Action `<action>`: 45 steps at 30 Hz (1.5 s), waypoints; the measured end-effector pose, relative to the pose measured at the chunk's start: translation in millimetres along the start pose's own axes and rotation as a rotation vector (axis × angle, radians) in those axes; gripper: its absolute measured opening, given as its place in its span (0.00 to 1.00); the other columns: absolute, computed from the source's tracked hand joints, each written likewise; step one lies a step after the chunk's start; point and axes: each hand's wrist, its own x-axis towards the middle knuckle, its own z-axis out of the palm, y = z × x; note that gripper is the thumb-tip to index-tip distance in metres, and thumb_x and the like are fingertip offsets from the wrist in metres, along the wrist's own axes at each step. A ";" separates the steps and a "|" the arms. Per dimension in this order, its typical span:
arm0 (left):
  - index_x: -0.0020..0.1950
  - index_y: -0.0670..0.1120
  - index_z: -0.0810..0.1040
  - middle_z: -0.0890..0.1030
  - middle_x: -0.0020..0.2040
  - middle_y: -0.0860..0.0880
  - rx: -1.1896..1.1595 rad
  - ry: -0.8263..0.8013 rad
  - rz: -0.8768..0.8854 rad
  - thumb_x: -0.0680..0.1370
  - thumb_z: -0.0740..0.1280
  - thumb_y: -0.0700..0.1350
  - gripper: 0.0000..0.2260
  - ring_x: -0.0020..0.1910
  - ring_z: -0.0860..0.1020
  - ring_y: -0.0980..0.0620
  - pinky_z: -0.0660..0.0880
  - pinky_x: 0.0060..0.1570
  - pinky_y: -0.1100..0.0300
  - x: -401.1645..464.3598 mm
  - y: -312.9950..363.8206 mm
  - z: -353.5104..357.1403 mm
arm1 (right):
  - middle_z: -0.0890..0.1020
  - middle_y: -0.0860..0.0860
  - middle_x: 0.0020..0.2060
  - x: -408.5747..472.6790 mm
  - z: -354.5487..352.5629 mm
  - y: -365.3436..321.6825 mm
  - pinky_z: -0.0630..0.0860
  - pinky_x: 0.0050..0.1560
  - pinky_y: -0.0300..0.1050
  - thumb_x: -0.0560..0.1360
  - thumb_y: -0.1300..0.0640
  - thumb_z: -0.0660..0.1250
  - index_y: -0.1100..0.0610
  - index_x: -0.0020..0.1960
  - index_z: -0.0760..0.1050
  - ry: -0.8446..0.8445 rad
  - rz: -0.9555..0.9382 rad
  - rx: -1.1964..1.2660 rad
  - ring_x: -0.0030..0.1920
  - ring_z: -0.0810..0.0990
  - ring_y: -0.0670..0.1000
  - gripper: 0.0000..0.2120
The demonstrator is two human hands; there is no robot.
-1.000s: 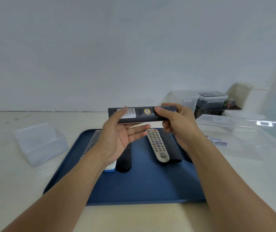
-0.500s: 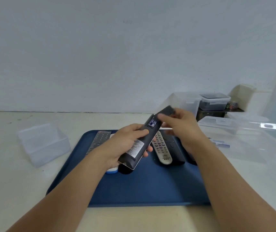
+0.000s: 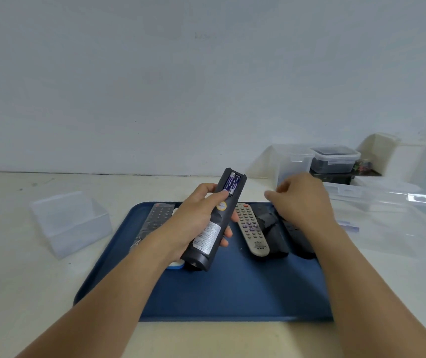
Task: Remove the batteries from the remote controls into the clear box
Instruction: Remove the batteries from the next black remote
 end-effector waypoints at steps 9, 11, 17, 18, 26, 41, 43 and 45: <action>0.55 0.50 0.80 0.82 0.48 0.35 0.027 -0.022 0.020 0.82 0.67 0.53 0.08 0.33 0.83 0.39 0.81 0.33 0.48 -0.5 -7.7 6.9 | 0.81 0.42 0.41 -21.9 23.6 -33.5 0.69 0.42 0.25 0.74 0.58 0.72 0.51 0.48 0.78 0.095 -0.413 0.445 0.45 0.76 0.38 0.05; 0.56 0.50 0.80 0.81 0.52 0.32 0.029 -0.030 0.038 0.81 0.68 0.53 0.09 0.35 0.84 0.38 0.81 0.33 0.48 -0.6 -6.7 9.3 | 0.81 0.42 0.43 -19.5 24.0 -32.3 0.69 0.43 0.25 0.75 0.58 0.71 0.51 0.48 0.78 0.118 -0.405 0.447 0.45 0.75 0.37 0.04; 0.57 0.50 0.80 0.84 0.45 0.36 0.081 -0.009 0.085 0.83 0.67 0.50 0.07 0.34 0.84 0.38 0.81 0.31 0.50 -1.1 -4.6 12.7 | 0.81 0.42 0.42 -18.9 25.0 -33.8 0.69 0.40 0.26 0.75 0.59 0.71 0.50 0.47 0.78 0.134 -0.420 0.469 0.44 0.76 0.39 0.05; 0.57 0.51 0.80 0.85 0.44 0.37 0.096 0.002 0.097 0.83 0.67 0.50 0.06 0.34 0.84 0.39 0.81 0.30 0.50 -1.1 -4.8 13.1 | 0.81 0.42 0.42 -18.9 25.5 -34.4 0.69 0.40 0.26 0.75 0.59 0.71 0.50 0.47 0.78 0.140 -0.421 0.478 0.44 0.76 0.39 0.05; 0.56 0.54 0.80 0.85 0.40 0.44 0.207 0.074 0.190 0.82 0.67 0.50 0.05 0.34 0.84 0.39 0.81 0.29 0.49 -1.5 -5.0 12.9 | 0.81 0.41 0.40 -20.0 27.5 -37.0 0.73 0.39 0.28 0.75 0.61 0.69 0.50 0.46 0.78 0.151 -0.417 0.554 0.45 0.79 0.40 0.06; 0.54 0.55 0.79 0.85 0.39 0.45 0.289 0.095 0.198 0.82 0.66 0.50 0.03 0.30 0.83 0.42 0.80 0.26 0.50 1.0 -10.3 11.5 | 0.82 0.43 0.36 -21.1 27.6 -36.2 0.73 0.38 0.29 0.76 0.64 0.68 0.52 0.45 0.80 0.100 -0.335 0.673 0.41 0.80 0.40 0.08; 0.55 0.53 0.79 0.85 0.38 0.44 0.285 0.091 0.188 0.83 0.66 0.49 0.03 0.30 0.83 0.42 0.80 0.26 0.50 0.7 -10.4 11.5 | 0.82 0.44 0.36 -20.9 27.9 -36.2 0.74 0.38 0.31 0.76 0.63 0.68 0.51 0.45 0.80 0.084 -0.315 0.689 0.39 0.79 0.41 0.08; 0.56 0.52 0.78 0.85 0.38 0.44 0.274 0.090 0.177 0.83 0.66 0.49 0.04 0.30 0.83 0.42 0.80 0.27 0.50 0.5 -9.8 11.2 | 0.80 0.45 0.34 -21.0 26.9 -35.5 0.79 0.40 0.39 0.77 0.61 0.68 0.50 0.46 0.80 0.069 -0.295 0.697 0.38 0.79 0.42 0.07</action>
